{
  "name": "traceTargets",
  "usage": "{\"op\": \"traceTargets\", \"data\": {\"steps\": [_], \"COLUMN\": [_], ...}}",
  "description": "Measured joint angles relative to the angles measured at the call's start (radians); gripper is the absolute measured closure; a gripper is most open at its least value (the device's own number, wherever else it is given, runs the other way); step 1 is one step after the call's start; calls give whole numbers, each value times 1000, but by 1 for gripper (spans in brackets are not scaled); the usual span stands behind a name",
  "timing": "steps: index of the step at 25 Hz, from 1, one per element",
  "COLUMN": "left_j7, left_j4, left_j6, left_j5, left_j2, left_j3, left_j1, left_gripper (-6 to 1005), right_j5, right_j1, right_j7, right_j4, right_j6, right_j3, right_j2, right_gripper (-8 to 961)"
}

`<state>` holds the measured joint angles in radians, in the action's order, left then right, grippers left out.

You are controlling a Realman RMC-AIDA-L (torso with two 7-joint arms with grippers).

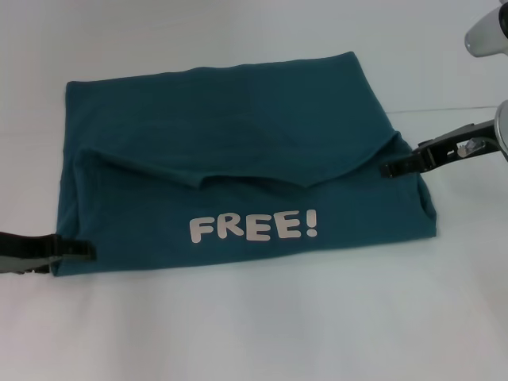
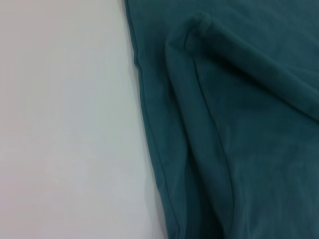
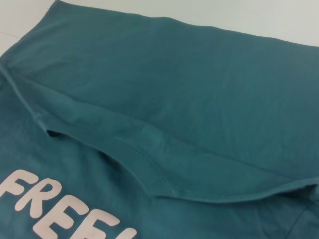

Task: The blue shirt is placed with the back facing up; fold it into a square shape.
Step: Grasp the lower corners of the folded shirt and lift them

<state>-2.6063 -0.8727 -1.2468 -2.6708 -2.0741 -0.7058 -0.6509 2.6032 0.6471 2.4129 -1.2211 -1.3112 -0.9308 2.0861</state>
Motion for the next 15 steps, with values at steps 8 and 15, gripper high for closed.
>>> {"op": "traceTargets", "data": {"steps": [8, 15], "left_j7": [2, 5], "left_j4": [8, 9], "left_j6": [19, 30], "left_j5": [-1, -3], "left_j2": [-4, -11], "left_j3": [-23, -67], "left_j1": [-3, -5], "left_gripper": [174, 194], "right_j5": [0, 0], "right_j1": [0, 0], "right_j7": [0, 0], "right_j4": [0, 0], "right_j6": [-3, -3], "right_j3": [0, 0], "right_j2": [0, 0], "right_gripper": [34, 34]}}
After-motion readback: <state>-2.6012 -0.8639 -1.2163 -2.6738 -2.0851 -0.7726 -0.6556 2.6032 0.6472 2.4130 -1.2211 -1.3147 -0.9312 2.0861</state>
